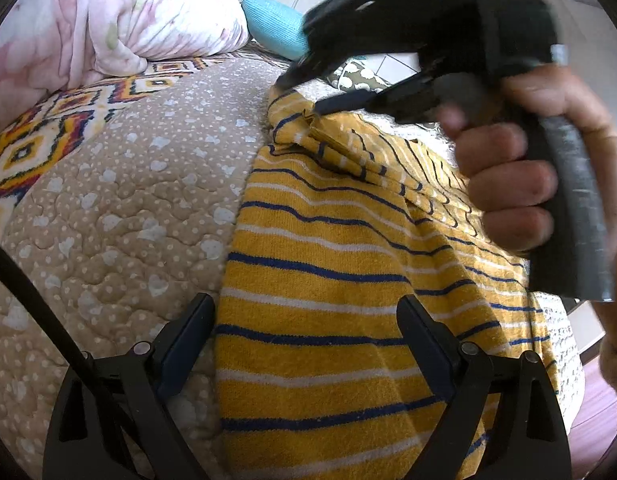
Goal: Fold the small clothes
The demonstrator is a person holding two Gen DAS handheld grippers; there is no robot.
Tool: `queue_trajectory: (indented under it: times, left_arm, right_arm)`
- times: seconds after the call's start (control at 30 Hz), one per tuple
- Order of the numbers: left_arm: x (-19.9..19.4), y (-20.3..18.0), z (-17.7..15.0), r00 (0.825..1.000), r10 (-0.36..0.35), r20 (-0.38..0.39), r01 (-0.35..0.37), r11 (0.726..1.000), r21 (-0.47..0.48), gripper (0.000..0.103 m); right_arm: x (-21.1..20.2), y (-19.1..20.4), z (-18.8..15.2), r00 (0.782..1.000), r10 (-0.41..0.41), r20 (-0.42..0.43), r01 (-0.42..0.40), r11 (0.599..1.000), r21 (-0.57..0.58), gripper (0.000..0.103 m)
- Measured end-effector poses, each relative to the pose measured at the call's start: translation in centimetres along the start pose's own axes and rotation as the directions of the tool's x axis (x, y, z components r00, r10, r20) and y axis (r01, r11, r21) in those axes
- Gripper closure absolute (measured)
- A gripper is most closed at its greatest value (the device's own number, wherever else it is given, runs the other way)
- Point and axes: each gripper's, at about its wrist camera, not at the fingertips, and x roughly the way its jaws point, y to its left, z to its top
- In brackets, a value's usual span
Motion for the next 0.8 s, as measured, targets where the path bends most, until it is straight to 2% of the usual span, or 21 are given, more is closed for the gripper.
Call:
queue_trajectory:
  times: [0.1, 0.17, 0.3, 0.37, 0.4, 0.47, 0.53, 0.6, 0.63, 0.67, 0.7, 0.73, 0.8]
  left_arm:
    - [-0.1, 0.0, 0.0, 1.0, -0.002, 0.001, 0.002, 1.0, -0.002, 0.012]
    - [-0.1, 0.0, 0.0, 1.0, -0.002, 0.001, 0.002, 1.0, -0.001, 0.012]
    - [-0.6, 0.2, -0.1, 1.0, -0.023, 0.018, 0.023, 1.0, -0.01, 0.01]
    - [-0.8, 0.5, -0.2, 0.999, -0.041, 0.032, 0.042, 0.999, -0.024, 0.009]
    - [-1.0, 0.7, -0.3, 0.998, -0.05, 0.043, 0.052, 0.998, -0.035, 0.009]
    - [-1.4, 0.8, -0.5, 0.996, -0.06, 0.059, 0.063, 0.997, -0.047, 0.009]
    - [-1.5, 0.9, -0.5, 0.996, -0.056, 0.068, 0.06, 0.997, -0.054, 0.009]
    - [-1.5, 0.8, -0.5, 0.998, -0.035, 0.053, 0.037, 0.998, -0.048, 0.011]
    - [-1.4, 0.6, -0.4, 0.999, -0.011, 0.032, 0.013, 0.999, -0.044, 0.017]
    - [-1.6, 0.2, -0.2, 0.999, 0.036, -0.005, -0.036, 0.999, -0.032, 0.022]
    - [-1.9, 0.0, -0.1, 0.998, 0.055, -0.024, -0.056, 0.998, -0.027, 0.031]
    - [-2.3, -0.1, 0.0, 0.998, 0.05, -0.04, -0.051, 0.998, -0.026, 0.034]
    - [-3.4, -0.1, 0.1, 0.997, 0.007, -0.081, -0.01, 0.999, -0.04, 0.034]
  right_arm:
    - [-3.5, -1.4, -0.7, 0.999, -0.003, 0.05, 0.001, 0.999, 0.039, 0.062]
    - [-6.5, -3.7, -2.1, 0.995, -0.041, 0.093, 0.032, 0.995, 0.09, 0.06]
    - [-14.0, -10.6, -6.7, 0.982, -0.122, 0.142, 0.098, 0.981, 0.167, 0.051]
    - [-18.0, -14.5, -9.7, 0.965, -0.196, 0.174, 0.157, 0.963, 0.218, 0.047]
    - [-19.9, -16.1, -11.4, 0.948, -0.246, 0.2, 0.196, 0.95, 0.242, 0.045]
    - [-24.3, -20.0, -16.0, 0.897, -0.367, 0.245, 0.288, 0.908, 0.305, 0.041]
    - [-26.8, -22.9, -19.5, 0.875, -0.434, 0.215, 0.339, 0.866, 0.368, 0.039]
    - [-28.6, -25.5, -23.7, 0.88, -0.438, 0.181, 0.333, 0.843, 0.423, 0.039]
    - [-29.0, -26.3, -25.4, 0.888, -0.427, 0.171, 0.318, 0.838, 0.443, 0.039]
    - [-29.2, -26.7, -27.2, 0.901, -0.404, 0.159, 0.296, 0.839, 0.457, 0.039]
    - [-29.0, -26.7, -28.6, 0.916, -0.371, 0.151, 0.268, 0.847, 0.459, 0.04]
    - [-28.7, -26.6, -30.0, 0.931, -0.332, 0.154, 0.232, 0.861, 0.453, 0.041]
    - [-27.9, -25.9, -31.5, 0.945, -0.277, 0.176, 0.178, 0.883, 0.434, 0.041]
